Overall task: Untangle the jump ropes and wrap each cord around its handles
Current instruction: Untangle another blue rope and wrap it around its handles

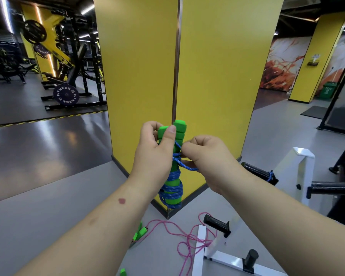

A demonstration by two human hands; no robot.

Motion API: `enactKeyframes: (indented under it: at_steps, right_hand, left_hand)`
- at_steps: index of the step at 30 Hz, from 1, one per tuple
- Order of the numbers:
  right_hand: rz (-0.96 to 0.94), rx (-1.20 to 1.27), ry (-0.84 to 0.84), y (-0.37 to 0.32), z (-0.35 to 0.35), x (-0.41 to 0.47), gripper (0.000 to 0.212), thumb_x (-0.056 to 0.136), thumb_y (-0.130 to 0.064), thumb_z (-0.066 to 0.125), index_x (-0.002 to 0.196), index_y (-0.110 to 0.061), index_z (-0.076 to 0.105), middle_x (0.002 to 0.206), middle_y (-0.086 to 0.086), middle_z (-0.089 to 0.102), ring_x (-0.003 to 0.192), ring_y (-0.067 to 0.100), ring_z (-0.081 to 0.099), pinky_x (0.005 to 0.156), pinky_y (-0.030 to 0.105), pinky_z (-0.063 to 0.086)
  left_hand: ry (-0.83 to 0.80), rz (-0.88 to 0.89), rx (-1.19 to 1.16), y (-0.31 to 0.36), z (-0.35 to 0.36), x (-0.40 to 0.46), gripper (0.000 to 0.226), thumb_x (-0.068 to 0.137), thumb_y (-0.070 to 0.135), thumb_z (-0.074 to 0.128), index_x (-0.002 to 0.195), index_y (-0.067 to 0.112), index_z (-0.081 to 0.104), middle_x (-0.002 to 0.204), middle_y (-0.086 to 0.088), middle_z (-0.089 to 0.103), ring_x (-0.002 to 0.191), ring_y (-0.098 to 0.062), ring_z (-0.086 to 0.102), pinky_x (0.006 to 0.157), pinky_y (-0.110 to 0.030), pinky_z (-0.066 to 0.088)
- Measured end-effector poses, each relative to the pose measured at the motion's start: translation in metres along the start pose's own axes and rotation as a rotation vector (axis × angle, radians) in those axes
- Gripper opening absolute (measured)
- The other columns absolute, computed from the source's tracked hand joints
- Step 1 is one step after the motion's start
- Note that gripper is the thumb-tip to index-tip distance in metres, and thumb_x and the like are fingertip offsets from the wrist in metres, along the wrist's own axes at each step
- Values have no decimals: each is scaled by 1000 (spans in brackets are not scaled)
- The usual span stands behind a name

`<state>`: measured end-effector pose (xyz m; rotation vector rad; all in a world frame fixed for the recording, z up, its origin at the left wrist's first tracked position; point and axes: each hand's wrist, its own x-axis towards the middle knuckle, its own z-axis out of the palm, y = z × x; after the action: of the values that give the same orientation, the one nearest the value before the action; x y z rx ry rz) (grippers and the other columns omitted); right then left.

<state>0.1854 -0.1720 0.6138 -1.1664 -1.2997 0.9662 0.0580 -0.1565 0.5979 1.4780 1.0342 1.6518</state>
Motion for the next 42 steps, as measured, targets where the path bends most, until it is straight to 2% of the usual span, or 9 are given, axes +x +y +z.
enactKeyframes:
  at_steps: [6, 10, 14, 17, 19, 23, 30, 35, 42]
  right_hand:
    - [-29, -201, -204, -3, -28, -1, 24, 93, -9, 68, 73, -4, 58, 88, 20, 70, 75, 16, 69, 60, 20, 54]
    - [41, -353, -370, 1, -69, -2, 6, 94, -12, 69, 97, -7, 68, 91, 4, 72, 76, 9, 62, 69, 25, 52]
    - [73, 19, -247, 0, -108, 6, 36, 88, 6, 62, 65, -21, 52, 90, -1, 67, 60, 8, 50, 58, 24, 39]
    - [84, -83, -96, 3, -127, 18, 24, 84, 4, 57, 71, -15, 60, 84, 1, 67, 57, 10, 49, 61, 33, 42]
    - [201, -297, -68, 19, -126, 19, 14, 83, -16, 67, 96, -17, 72, 93, 7, 70, 65, 12, 56, 67, 37, 45]
    - [513, -408, -194, 65, -113, 16, 57, 86, -51, 72, 133, -26, 53, 120, 8, 67, 76, 17, 58, 64, 30, 49]
    - [709, 203, -27, 98, -140, 31, 10, 95, -13, 64, 105, -15, 66, 70, -5, 54, 54, 7, 38, 49, 17, 32]
    - [658, 168, -38, 115, -179, 41, 27, 96, -1, 55, 81, -21, 67, 72, -3, 52, 56, 9, 41, 52, 20, 32]
    - [519, -54, -196, 120, -212, 76, 28, 99, -1, 56, 79, -19, 63, 64, -7, 55, 55, 10, 35, 54, 22, 34]
  left_hand:
    - [-111, -358, -189, -9, 3, 8, 43, 86, 59, 65, 111, 30, 45, 101, -17, 68, 79, -30, 67, 73, -53, 60]
    - [-89, -529, -247, -31, 11, 13, 44, 89, 36, 77, 119, 15, 53, 94, -11, 61, 70, -24, 61, 60, -36, 55]
    - [-29, -630, -259, -63, 38, 10, 45, 79, 30, 81, 110, 12, 54, 82, -11, 56, 61, -27, 58, 63, -46, 59]
    - [-11, -586, -192, -83, 66, 2, 62, 68, 37, 77, 123, 24, 50, 95, -10, 61, 74, -31, 63, 76, -53, 61]
    - [-15, -498, -137, -91, 85, -3, 50, 80, 31, 75, 122, 27, 47, 94, -3, 61, 73, -22, 61, 68, -32, 58]
    - [-24, -316, 16, -106, 114, 4, 44, 88, 29, 71, 123, 31, 46, 105, 2, 61, 84, -12, 60, 63, -18, 42]
    - [-153, -198, 87, -133, 141, 5, 44, 91, 34, 73, 122, 36, 42, 100, 7, 60, 80, -4, 58, 62, -11, 42]
    - [-214, -283, 67, -158, 172, 3, 38, 93, 39, 71, 120, 34, 44, 99, 4, 61, 78, -7, 57, 56, -9, 42]
    - [-223, -618, -158, -195, 229, 26, 35, 90, 40, 68, 120, 32, 50, 94, -2, 64, 82, -25, 62, 82, -49, 56]
